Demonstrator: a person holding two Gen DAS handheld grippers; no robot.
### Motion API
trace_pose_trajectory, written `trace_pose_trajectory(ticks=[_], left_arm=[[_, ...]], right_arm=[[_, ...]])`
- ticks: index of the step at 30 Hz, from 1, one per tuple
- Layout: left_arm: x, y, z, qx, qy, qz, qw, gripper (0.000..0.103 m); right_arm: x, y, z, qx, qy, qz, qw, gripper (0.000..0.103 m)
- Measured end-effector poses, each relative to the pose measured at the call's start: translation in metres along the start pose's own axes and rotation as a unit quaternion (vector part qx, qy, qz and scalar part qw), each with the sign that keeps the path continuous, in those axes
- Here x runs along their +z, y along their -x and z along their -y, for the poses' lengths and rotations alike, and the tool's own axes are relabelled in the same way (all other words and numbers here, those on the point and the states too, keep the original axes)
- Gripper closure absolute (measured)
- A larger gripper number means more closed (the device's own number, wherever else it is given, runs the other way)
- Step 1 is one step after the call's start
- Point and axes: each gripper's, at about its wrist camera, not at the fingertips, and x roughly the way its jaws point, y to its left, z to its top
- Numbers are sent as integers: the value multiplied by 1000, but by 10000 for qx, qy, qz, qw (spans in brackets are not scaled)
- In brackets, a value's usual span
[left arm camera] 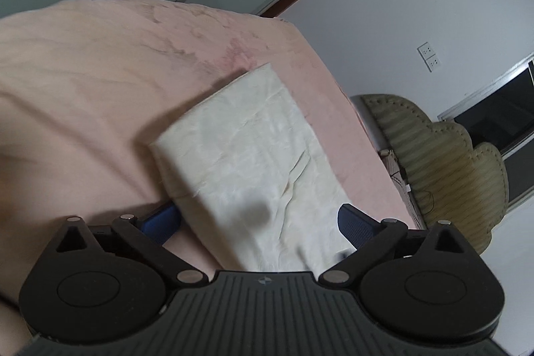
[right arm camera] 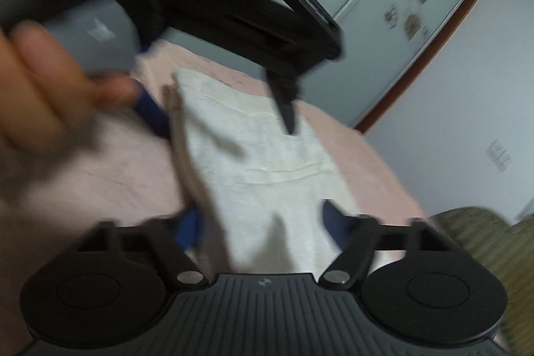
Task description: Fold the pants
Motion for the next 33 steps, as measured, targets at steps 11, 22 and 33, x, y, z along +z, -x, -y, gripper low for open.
trace_pose_trajectory(ticks=[11,22,33], left_arm=[[30,-34,1,123,152,251,9995,20],[32,-37,16,616,-870,248,9940,87],[-34,33,152,152,-3172,1160,9411,88]], right_arm=[[-12,-4,71,1921,-2553,34,9476,64],[-35,-46,106,1588,-3059,-743,9358,61],[-31,-7,169,1220,-3131,288,9414,55]])
